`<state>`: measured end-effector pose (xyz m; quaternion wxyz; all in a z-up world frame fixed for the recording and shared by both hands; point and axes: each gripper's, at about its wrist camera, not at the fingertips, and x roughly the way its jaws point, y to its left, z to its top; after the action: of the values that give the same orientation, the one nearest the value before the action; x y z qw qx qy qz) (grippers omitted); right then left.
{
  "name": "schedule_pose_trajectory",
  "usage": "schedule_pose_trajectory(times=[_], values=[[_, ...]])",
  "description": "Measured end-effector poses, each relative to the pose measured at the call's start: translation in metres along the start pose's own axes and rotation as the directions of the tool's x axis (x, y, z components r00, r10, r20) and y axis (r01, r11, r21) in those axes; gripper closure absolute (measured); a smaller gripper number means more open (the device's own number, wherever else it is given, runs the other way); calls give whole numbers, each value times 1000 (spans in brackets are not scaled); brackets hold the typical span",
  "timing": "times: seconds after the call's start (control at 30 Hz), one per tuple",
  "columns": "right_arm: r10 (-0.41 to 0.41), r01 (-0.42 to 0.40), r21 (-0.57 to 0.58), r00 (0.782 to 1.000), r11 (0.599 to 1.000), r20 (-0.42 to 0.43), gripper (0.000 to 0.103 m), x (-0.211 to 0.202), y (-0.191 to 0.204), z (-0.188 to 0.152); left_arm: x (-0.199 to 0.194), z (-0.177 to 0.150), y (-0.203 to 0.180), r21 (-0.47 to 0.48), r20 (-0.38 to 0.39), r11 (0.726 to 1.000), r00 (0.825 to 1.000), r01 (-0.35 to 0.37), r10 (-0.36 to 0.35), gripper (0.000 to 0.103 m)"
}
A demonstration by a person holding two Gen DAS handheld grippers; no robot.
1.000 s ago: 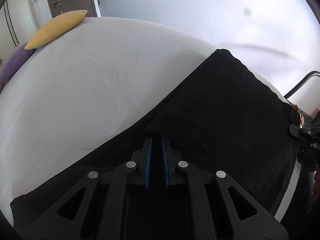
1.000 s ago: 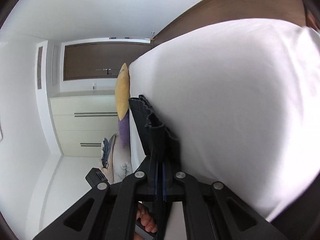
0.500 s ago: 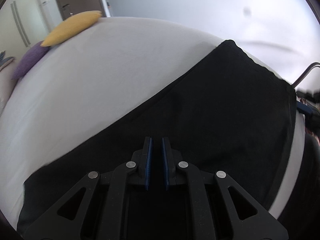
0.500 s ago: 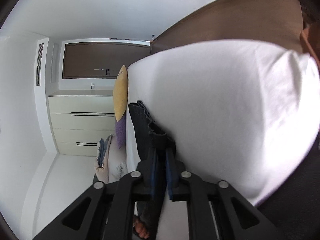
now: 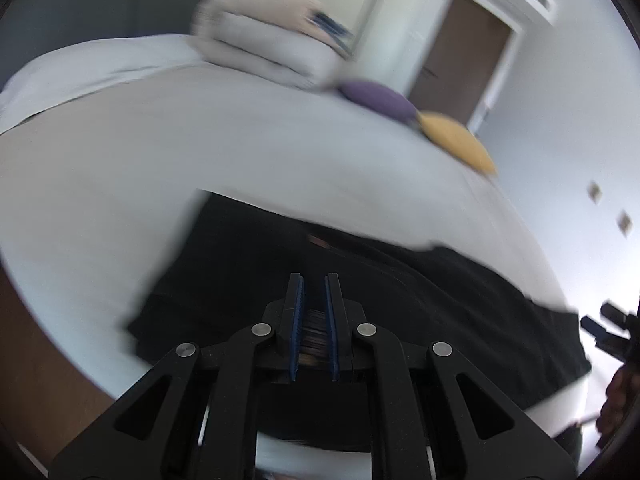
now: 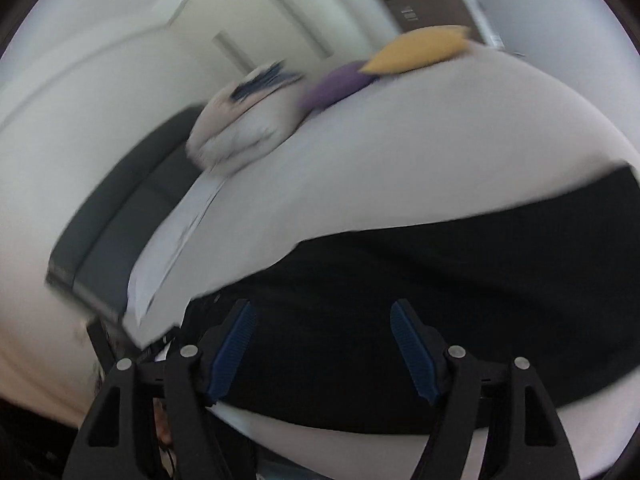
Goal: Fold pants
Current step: 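Open the right tool to release the folded leg, then grasp the black jeans edge with the left tool beside the back pocket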
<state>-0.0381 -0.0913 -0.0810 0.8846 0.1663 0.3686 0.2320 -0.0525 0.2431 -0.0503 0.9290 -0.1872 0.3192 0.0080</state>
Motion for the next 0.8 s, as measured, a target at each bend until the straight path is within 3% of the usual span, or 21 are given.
schedule_pose_trajectory(times=[0.07,0.13,0.27,0.33,0.47,0.5,0.57,0.6,0.7,0.8], values=[[57,-79,-191,992,978,-114,30,53,68,7,-3,8,35,-26,-37,997,997,-71,70,93],[119,-159,-249,978,955,-171,32,92,108,6,-2,9,54,-44,-65,999,998,-26,23,93],[184,-228,-154,948,961,-259,34,134,129,-5,11,9,90,-85,-162,994,983,70,-83,93],[183,-232,-149,941,961,-286,34,140,130,-15,8,7,97,-119,-156,988,981,101,-119,93],[165,-213,-130,937,968,-307,34,140,120,-24,10,3,108,-66,-207,992,971,109,-121,93],[167,-213,-127,939,969,-301,34,139,117,-25,7,0,108,-59,-216,990,966,129,-139,86],[164,-205,-119,944,972,-285,34,143,112,-22,9,-4,113,-66,-237,984,956,165,-176,52],[165,-203,-111,945,973,-284,34,144,110,-23,8,-5,115,-73,-234,982,954,174,-186,25],[164,-196,-89,945,977,-282,34,147,107,-26,8,-5,120,-90,-236,967,939,237,-252,22],[167,-197,-82,946,977,-276,34,147,104,-27,10,3,113,-33,-235,976,947,216,-218,28]])
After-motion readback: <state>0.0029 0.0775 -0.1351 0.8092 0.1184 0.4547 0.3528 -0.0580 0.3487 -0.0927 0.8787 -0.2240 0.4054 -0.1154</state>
